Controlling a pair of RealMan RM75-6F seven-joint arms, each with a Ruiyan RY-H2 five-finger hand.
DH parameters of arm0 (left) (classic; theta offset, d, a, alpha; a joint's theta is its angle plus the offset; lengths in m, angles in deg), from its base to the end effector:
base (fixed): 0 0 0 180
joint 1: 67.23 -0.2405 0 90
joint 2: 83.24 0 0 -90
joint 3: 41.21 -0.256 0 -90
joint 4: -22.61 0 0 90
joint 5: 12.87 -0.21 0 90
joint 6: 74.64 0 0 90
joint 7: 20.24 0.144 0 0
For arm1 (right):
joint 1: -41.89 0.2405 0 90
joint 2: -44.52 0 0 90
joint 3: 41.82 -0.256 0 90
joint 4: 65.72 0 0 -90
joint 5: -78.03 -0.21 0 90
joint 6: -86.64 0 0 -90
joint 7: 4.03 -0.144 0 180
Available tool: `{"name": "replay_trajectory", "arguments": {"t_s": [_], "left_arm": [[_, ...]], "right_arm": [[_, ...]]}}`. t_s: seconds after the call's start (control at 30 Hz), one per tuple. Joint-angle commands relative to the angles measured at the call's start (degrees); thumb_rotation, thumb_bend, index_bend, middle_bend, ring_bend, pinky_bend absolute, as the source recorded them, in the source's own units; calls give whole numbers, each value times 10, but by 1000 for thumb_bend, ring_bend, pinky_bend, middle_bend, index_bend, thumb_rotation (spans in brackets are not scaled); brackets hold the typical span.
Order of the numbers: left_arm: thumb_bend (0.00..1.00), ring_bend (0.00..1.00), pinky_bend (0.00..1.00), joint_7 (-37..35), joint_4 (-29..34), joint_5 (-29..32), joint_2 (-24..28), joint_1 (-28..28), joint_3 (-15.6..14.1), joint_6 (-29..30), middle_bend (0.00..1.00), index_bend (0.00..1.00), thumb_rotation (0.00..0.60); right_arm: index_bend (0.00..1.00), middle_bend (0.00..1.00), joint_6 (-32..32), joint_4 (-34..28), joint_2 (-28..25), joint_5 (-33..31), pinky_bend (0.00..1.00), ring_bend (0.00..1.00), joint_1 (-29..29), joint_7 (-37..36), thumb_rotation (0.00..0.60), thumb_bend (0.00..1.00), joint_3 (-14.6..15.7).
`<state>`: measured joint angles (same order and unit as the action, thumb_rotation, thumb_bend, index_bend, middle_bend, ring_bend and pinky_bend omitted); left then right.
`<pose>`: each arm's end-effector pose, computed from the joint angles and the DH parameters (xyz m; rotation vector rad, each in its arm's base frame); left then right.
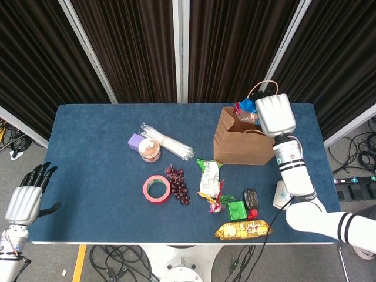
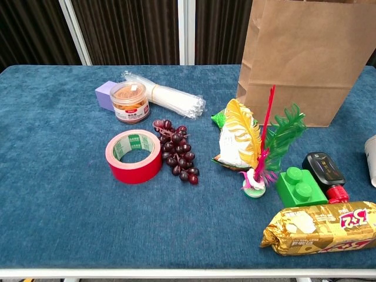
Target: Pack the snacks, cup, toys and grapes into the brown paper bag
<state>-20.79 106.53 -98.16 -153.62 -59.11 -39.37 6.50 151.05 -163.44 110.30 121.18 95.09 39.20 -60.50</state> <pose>-0.3262 0.1972 0.1267 -1.4546 -0.9153 -0.8659 -0.0901 -0.4120 0.1510 1.5723 -0.5081 0.8004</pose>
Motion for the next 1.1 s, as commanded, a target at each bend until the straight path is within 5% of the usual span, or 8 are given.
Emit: {"name": "replay_trajectory", "arguments": {"t_s": [0.03,0.27,0.4,0.8,1.1], "left_arm": [[229,27,167,-1,-1,0,0,0,0,0,133,137,600],[228,27,167,-7,-2,3,-1,-1,0,-1,133,137,600],[226,27,167,-9,-3,4,-1,-1,1,-1,133,138,600],[225,27,167,-13,-4,2,-4,1,2,0,133,137,600],[225,27,167,-11,-2,5,-2,3,5,-1,133,137,600]], "right_arm": [[586,522,-8,-5,-4,-14,634,462,4,5,600,148,2],[465,458,-14,-12,-11,-28,541,339,8,6,600,3,9],[412,396,-13,-13,-13,-29,496,268,11,0,600,0,7],[394,381,10,-19,-19,-3,491,263,7,-27,600,0,-1],[390,377,77,-63,-25,84,482,262,-1,-115,600,0,-59]]}}
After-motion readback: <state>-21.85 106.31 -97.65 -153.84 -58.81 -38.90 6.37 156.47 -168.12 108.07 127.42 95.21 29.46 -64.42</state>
